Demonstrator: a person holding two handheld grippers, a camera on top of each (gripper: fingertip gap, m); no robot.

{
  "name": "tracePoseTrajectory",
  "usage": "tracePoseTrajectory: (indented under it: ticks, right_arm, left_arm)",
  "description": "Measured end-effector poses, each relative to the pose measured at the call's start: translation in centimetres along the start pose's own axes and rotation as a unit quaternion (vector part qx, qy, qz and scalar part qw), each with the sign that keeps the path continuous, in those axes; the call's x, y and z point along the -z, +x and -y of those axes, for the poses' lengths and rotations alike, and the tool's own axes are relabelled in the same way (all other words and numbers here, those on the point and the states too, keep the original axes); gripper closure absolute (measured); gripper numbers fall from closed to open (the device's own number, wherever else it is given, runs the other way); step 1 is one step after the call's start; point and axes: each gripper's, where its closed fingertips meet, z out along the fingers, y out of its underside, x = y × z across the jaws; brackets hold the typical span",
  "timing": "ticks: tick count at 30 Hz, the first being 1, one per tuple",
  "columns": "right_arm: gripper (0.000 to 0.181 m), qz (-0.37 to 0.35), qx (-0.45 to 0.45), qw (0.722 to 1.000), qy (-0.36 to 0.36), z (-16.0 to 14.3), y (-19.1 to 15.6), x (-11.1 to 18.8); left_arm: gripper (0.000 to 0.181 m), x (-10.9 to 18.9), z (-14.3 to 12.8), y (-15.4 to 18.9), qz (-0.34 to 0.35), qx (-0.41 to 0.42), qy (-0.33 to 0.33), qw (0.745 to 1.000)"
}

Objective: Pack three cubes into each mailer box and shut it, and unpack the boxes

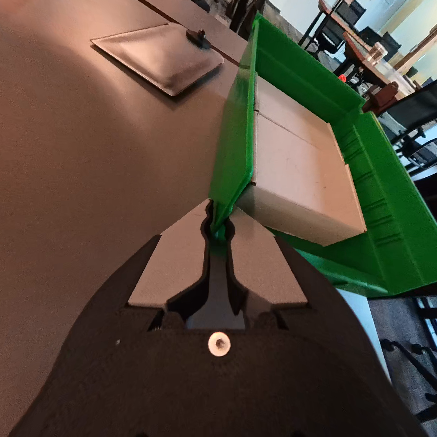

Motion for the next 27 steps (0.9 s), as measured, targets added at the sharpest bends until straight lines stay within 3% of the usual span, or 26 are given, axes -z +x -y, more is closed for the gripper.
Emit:
tracePoseTrajectory:
  ticks: [5,8,9,10,14,19,27]
  right_arm:
    - [0.178,0.019,-0.014,1.0,0.0,-0.7,0.2,0.8]
    - [0.179,0.031,-0.026,0.999,0.0,-1.0,0.1,1.5]
    - [0.179,0.035,-0.029,0.999,0.0,-1.1,0.0,1.7]
    - [0.178,0.04,-0.033,0.999,0.0,-1.1,-0.2,2.0]
    - [0.176,0.082,-0.068,0.994,0.0,-1.1,-2.0,3.5]
    - [0.175,0.12,-0.074,0.99,0.008,-0.4,-6.1,6.4]
    - [0.169,0.216,0.004,0.976,0.014,3.5,-19.1,12.3]
  left_arm:
    - [0.108,-2.0,-5.5,-3.3,0.054,0.017,-0.051,0.997]
    - [0.128,-4.2,-6.2,-2.9,0.056,0.0,-0.045,0.997]
    - [0.161,-4.4,-5.8,-3.2,0.075,-0.028,-0.037,0.996]
    - [0.176,-4.7,-5.7,-2.7,0.06,-0.057,-0.041,0.996]
    - [0.177,-4.9,-5.0,-3.1,0.059,-0.066,-0.059,0.994]
    - [0.177,-3.1,-2.1,-3.8,0.055,-0.047,-0.016,0.997]
    - [0.178,0.1,3.6,-2.9,0.049,-0.052,0.066,0.995]
